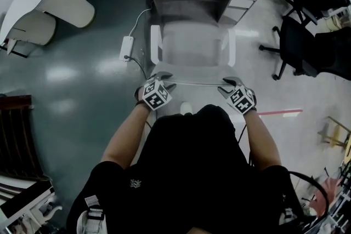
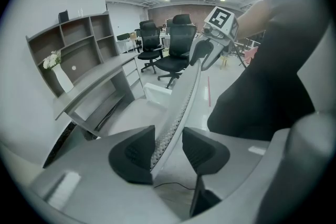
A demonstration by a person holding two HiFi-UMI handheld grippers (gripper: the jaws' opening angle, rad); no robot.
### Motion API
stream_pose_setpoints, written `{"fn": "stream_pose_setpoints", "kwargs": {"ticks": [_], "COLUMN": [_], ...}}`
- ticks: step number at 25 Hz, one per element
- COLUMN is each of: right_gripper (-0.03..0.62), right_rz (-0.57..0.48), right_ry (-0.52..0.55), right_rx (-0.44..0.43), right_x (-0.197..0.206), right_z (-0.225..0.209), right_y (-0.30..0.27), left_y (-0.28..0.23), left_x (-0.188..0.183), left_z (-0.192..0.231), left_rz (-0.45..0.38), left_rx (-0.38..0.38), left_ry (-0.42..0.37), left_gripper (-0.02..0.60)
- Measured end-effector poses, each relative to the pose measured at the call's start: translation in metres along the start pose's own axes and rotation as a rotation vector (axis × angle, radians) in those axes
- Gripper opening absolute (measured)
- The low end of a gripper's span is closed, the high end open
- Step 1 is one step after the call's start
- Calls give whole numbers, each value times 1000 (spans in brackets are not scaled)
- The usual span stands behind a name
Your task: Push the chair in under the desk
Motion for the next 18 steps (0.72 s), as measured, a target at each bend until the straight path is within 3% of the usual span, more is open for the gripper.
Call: {"fn": "stream_pose_setpoints", "kwargs": {"ticks": [18], "right_gripper": [178], "right_rz": [12], "right_ry": [-23], "right_rx": [21], "right_x": [-47], "right_z": [-108], "right_y": [-28], "left_y": [-39], "left_x": [-34], "left_z": [104], "left_rz": [0], "left_rx": [-10], "left_ry": [22], "left_gripper": [173]}}
Point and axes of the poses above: the fingertips, and each gripper's own axes: y backward along the fingers, z to its left, x out of its underside, the point moved 8 cm from there along y, backward along the fingers, and after that the axes turned 5 degrees about -y, right-handed, at the moved point
